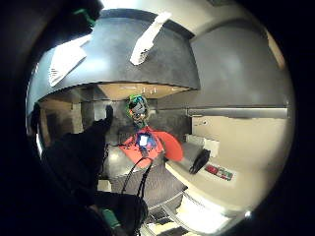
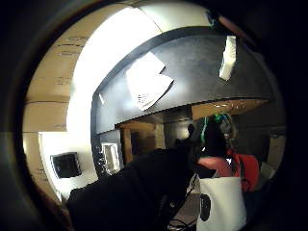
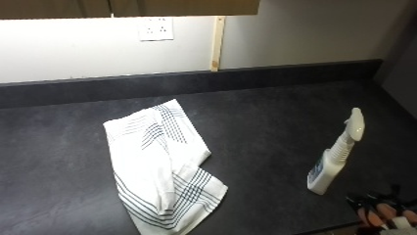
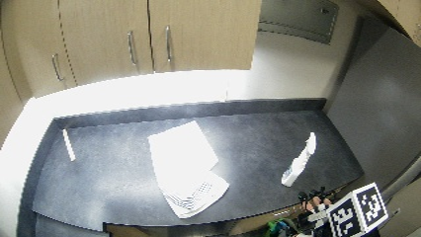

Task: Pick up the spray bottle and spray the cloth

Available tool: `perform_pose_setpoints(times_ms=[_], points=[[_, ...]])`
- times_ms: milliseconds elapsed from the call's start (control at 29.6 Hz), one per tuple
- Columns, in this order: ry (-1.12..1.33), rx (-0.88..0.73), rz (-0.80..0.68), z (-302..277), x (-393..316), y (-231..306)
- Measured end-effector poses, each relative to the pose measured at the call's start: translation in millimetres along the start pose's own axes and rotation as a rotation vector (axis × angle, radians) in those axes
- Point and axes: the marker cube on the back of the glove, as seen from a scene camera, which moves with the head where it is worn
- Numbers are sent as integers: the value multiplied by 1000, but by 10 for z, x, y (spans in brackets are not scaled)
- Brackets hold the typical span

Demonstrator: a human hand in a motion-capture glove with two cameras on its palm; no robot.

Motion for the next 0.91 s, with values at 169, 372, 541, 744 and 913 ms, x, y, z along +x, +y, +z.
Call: perform_pose_setpoints(times_ms=[169,372,541,744,913], points=[[6,10,-26,-33,-63,-77],[1,7,-33,1,-90,-87],[-7,-6,-26,47,-95,-61],[-19,-22,-8,99,-62,-31],[-79,-30,26,156,-24,6]])
